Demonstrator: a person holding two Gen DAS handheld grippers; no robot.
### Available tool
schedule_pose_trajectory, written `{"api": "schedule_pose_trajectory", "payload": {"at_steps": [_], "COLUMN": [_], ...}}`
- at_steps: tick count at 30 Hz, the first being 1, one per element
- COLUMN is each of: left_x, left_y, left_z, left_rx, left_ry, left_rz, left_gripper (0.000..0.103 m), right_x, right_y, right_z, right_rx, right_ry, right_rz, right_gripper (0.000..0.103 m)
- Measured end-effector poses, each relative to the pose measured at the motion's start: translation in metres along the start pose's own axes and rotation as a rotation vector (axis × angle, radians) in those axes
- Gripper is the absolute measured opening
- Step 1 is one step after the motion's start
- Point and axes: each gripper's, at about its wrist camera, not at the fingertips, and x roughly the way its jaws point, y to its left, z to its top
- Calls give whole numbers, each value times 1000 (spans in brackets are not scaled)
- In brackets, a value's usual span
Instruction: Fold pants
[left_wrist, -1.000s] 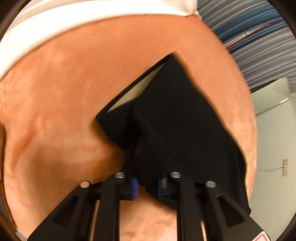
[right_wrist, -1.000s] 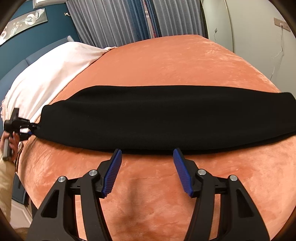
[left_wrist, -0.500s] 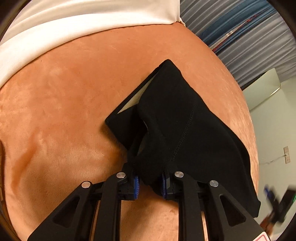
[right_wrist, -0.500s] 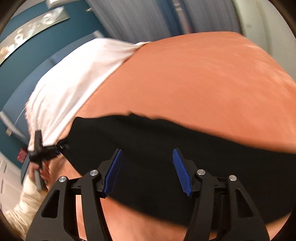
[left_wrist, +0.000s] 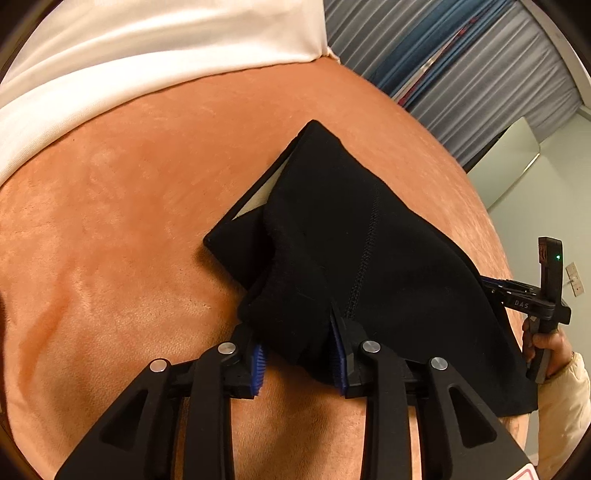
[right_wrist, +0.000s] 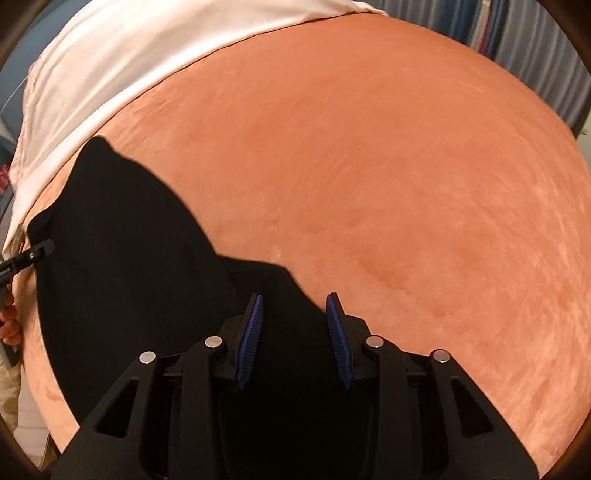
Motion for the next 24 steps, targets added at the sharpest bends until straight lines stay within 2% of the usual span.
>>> {"api": "schedule_pose_trajectory", "payload": {"at_steps": [2,5,6,7,9,11,12,14,16,17,18,20,22,24], "left_x": [1,0,0,2,2,3,3,1,-1,-1,-1,-2,-7,-17], "left_y": [0,2,2,-2,-1,1,3,8,12,13,14,17,21,23], "left_z": [-2,-5,-6,-7,-7,-8,-8,-9,-11,-11,-11,-12,-14,-17], "left_rx": [5,17,23,26,22,9,3,-4,-15,-18,-21,-28,-38,-51], "left_ry": [-18,-36,-40,-43,-47,-54,-57,-60,-63,-64,-65,-72,-82,-101], "left_rz": [0,6,8,10,3,-13,-22,-37,-52,-58,-62,-75,-91,-84], "left_gripper": [29,30,31,31,31,31,32,32,32,32,32,32,32,34], "right_x": [-8,-3,2,6,4,0,-1,4,7,-1,-21,-53,-69,-65], "right_y": [-4,-3,2,9,16,2,-18,-42,-64,-70,-74,-65,-43,-20], "right_z": [-1,-5,-6,-6,-5,7,14,20,18,14,4,-15,-41,-62], "right_rx": [25,2,-31,-60,-119,-72,1,87,193,249,285,249,156,81], "right_ry": [-31,-12,4,5,-25,-81,-122,-160,-169,-202,-272,-345,-312,-239], "right_rz": [51,44,24,10,-49,-89,-96,-187,-138,-110,-64,-34,-15,36], "right_gripper": [33,33,30,18,7,4,3,0,0,0,0,2,2,2]}}
